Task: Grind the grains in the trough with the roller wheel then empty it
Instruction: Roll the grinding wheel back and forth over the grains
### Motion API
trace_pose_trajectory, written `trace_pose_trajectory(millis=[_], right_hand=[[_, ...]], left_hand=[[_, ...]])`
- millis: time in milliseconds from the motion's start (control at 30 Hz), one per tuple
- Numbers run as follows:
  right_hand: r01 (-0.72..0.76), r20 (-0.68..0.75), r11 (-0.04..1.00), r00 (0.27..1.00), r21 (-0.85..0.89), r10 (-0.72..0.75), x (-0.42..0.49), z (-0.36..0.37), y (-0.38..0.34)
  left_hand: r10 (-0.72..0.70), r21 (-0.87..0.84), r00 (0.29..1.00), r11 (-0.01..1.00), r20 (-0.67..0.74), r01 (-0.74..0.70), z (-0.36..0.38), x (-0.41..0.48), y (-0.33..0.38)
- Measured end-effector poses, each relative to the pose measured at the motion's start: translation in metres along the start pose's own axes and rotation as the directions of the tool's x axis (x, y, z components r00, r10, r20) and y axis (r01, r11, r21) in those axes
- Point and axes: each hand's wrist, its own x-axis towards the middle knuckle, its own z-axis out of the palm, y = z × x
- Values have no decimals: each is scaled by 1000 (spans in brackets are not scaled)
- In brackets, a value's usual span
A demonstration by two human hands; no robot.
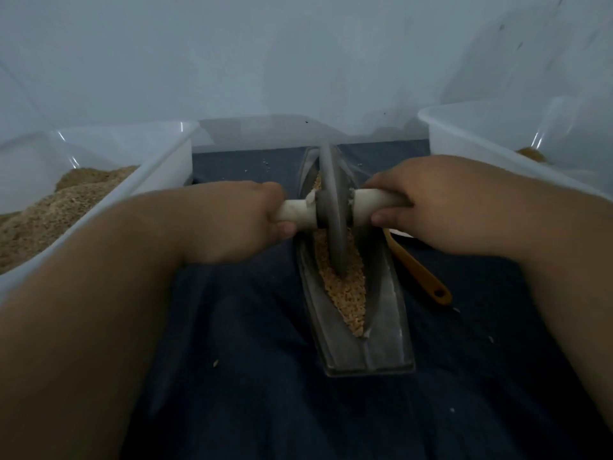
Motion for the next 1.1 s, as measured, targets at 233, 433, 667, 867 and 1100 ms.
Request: trace_pose_trajectory(millis=[233, 433, 667, 867, 1100], right_hand=[[9, 50, 1000, 999, 13, -9, -7, -6, -3], [-6, -199, 1000, 980, -1, 5, 16, 20, 5], [-26, -285, 999, 958, 22, 32, 21, 30, 10], [-13, -182, 1000, 983, -13, 10, 9, 17, 2], [9, 119, 998, 993, 66, -17, -10, -15, 2]], left_hand=[[22, -49, 999, 999, 39, -20, -6, -6, 3], [-60, 30, 969, 997, -241, 70, 16, 17, -1], [-34, 178, 906, 977, -421, 119, 31, 24, 2], [-29, 109, 975, 993, -219, 54, 14, 11, 1], [11, -52, 994, 999, 106, -6, -13, -13, 7]])
